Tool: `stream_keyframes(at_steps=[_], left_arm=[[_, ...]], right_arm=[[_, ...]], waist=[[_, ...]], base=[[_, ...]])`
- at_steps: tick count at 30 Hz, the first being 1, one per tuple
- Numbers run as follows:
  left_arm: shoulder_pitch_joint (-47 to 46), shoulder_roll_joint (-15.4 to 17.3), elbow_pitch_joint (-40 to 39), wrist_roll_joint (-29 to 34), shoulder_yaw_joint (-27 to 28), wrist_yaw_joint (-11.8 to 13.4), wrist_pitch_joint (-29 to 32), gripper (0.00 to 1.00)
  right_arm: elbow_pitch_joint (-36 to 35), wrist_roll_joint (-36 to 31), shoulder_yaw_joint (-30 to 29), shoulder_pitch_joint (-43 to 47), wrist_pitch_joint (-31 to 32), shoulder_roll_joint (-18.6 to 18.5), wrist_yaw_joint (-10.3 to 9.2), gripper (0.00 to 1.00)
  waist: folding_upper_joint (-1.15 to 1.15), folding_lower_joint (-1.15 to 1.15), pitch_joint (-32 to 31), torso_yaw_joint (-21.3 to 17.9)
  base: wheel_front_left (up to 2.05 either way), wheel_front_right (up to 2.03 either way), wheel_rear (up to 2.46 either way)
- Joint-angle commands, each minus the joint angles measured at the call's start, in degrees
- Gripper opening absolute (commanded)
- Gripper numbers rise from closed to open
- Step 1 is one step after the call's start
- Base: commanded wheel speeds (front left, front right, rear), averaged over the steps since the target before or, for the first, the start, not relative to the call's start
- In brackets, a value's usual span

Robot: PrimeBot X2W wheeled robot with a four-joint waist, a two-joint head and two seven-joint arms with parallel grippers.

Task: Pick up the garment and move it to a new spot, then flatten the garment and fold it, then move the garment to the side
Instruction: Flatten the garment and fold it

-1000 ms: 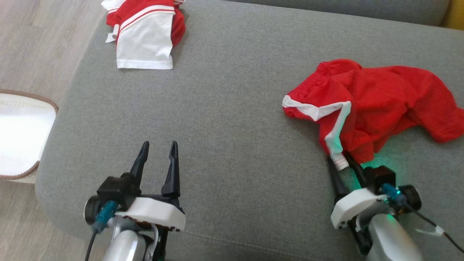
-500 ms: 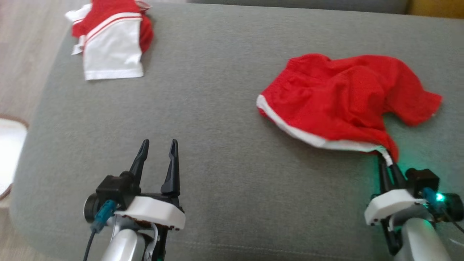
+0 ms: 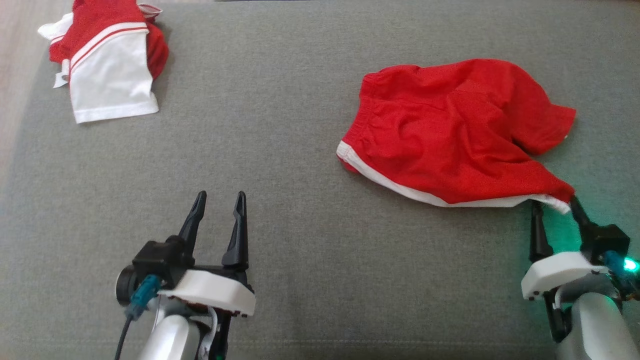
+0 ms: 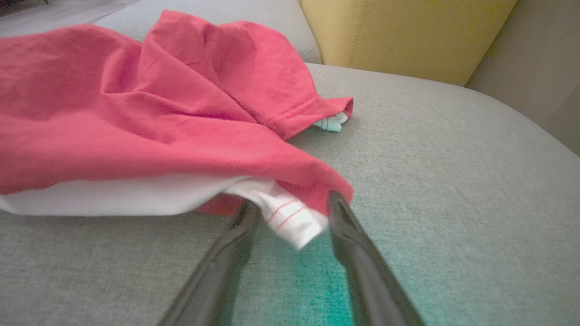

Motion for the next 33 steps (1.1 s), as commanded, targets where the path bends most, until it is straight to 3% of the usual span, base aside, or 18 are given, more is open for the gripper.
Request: stream_keyframes(at_steps=[1, 16, 26, 33], left_arm=[[-2.56, -0.04, -1.77, 0.43, 2.26, -0.15, -0.7, 1.0], [-1.28, -0.04, -1.75, 0.42, 3.05, -0.26, -0.7, 1.0], [0.14, -0.04, -2.07, 0.12, 2.78, 0.03, -0.7, 1.0], [1.08, -0.04, -1.73, -0.22, 2.27, 0.29, -0.7, 1.0]], right_arm=[[-1.94, 0.43, 1.34, -2.08, -0.57, -0.25, 0.37, 1.0], [-10.36, 4.8, 0.65, 2.25, -1.15, -0.25, 0.37, 1.0], [-15.27, 11.21, 5.21, 3.38, -0.52, -0.25, 0.37, 1.0], [-16.92, 14.38, 11.62, 5.19, -0.18, -0.25, 0.37, 1.0]], waist=[[0.0, 0.0, 0.02, -0.33], [0.0, 0.0, -5.06, -1.99], [0.0, 0.0, -8.55, -1.76], [0.0, 0.0, -10.33, -1.15]], base=[[0.0, 0.0, 0.0], [0.0, 0.0, 0.0], [0.0, 0.0, 0.0], [0.0, 0.0, 0.0]])
